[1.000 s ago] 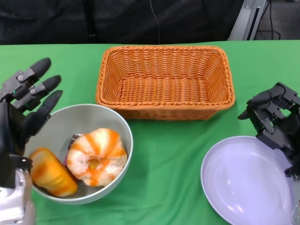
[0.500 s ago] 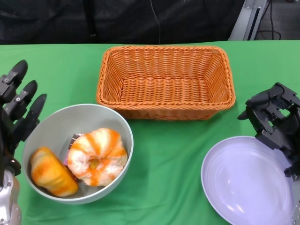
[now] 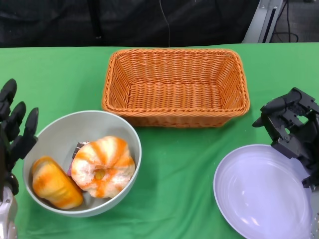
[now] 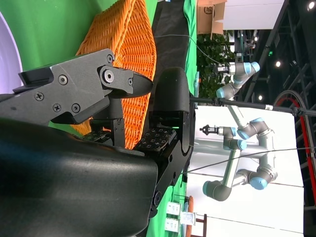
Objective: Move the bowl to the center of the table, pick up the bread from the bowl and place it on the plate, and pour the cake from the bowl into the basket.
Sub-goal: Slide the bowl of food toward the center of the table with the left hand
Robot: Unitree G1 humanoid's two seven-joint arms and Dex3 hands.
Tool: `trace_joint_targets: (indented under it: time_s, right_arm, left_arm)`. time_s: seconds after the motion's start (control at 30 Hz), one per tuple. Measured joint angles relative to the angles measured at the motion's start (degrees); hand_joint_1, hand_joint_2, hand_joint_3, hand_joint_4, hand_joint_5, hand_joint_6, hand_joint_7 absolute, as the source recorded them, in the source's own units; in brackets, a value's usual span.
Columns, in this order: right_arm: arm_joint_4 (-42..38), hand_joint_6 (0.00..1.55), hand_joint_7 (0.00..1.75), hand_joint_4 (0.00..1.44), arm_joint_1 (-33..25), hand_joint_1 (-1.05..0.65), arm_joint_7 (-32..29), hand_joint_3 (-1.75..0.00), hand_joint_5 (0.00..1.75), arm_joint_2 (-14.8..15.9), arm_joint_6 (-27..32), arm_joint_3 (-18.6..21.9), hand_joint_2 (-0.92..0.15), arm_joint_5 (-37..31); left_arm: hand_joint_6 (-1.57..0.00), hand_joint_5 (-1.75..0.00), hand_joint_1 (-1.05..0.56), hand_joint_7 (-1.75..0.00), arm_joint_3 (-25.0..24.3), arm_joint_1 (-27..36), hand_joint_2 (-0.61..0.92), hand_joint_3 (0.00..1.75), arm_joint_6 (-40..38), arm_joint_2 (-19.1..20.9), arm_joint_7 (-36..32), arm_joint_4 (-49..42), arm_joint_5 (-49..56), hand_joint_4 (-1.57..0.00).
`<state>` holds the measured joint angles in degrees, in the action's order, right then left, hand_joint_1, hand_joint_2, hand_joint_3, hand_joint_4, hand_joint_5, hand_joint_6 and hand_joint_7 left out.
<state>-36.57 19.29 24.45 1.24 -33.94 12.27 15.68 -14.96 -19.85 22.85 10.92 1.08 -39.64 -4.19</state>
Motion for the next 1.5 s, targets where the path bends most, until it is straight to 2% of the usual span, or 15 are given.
trace_joint_targets:
  time_s: [0.27,0.5,0.77,1.5]
  right_arm:
    - [0.1,0.73,1.13,0.80,0.0,-0.14,0.4,-0.50,1.46,0.0,0.0,0.0,-0.83,0.2]
    - [0.0,0.74,1.12,0.80,0.0,-0.16,0.7,-0.47,1.45,0.0,0.0,0.0,-0.84,0.4]
    - [0.3,0.74,1.10,0.79,-0.1,-0.15,0.7,-0.46,1.45,0.0,1.1,0.0,-0.83,0.4]
    - [1.4,0.74,1.10,0.79,-0.3,-0.15,0.7,-0.46,1.47,0.0,2.2,0.0,-0.85,0.4]
  left_arm:
    - [-0.22,-0.01,-0.84,-0.01,1.7,0.0,0.92,0.73,-4.9,1.7,-0.5,-0.8,3.1,-0.23]
    - [-0.22,0.00,-0.83,0.00,2.1,0.0,0.92,0.73,-6.8,2.4,-1.0,-2.0,4.0,-0.21]
    - [-0.24,-0.02,-0.80,-0.01,4.7,-0.4,0.92,0.74,-10.9,4.8,-2.1,-2.0,7.5,-0.25]
    - [-0.25,-0.02,-0.81,-0.01,4.8,-0.5,0.92,0.72,-13.5,4.8,-0.9,-1.9,4.0,-0.28]
